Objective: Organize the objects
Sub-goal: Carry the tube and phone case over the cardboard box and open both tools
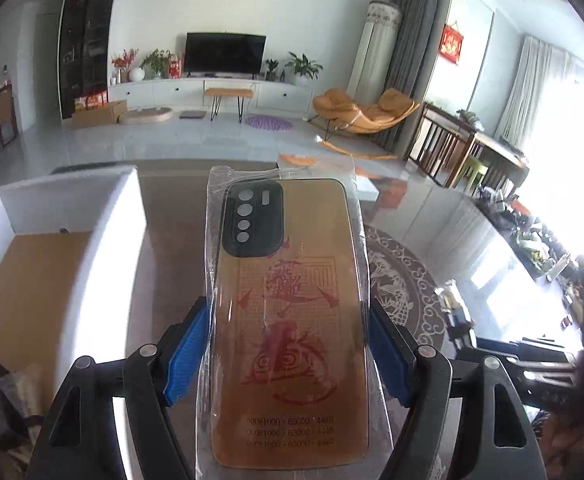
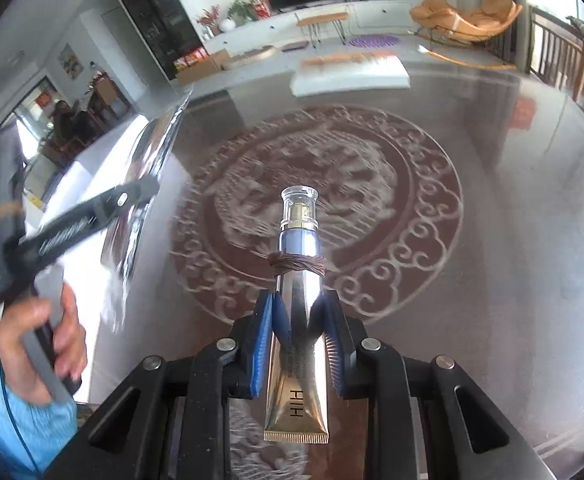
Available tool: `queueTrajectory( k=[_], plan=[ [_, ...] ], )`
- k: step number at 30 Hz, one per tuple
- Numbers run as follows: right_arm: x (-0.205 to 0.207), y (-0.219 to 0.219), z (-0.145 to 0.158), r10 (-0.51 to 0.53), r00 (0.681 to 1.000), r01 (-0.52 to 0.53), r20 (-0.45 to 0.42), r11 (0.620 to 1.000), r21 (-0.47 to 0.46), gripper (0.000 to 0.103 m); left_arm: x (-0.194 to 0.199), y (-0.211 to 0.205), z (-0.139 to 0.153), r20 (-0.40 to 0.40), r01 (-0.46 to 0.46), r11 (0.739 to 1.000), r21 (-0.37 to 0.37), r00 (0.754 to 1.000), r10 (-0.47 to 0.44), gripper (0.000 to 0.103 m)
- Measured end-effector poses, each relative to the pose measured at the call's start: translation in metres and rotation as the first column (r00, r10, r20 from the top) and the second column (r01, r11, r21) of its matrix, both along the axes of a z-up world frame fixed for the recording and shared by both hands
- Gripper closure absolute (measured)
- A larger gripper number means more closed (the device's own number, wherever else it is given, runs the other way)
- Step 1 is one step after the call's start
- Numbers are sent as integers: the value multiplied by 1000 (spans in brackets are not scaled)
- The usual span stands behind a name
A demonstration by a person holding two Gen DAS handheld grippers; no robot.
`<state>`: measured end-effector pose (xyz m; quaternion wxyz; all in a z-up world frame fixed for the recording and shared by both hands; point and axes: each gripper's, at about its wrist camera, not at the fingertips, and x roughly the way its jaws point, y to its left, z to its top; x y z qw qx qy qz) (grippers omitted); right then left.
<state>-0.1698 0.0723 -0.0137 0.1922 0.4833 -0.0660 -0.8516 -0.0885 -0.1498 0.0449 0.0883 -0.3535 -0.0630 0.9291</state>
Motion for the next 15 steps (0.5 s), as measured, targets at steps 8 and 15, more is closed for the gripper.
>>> queueTrajectory(
  k=[8,15],
  plan=[
    [9,-160,79,284,956,-293,-73,932,-214,77,67,-158,22,6,-309,938,-156,950,313,29],
    [29,-322,61,519,855,-509,-3,838,-198,76,85,-265,-42,217,-500,836,-227,811,543,29]
  ],
)
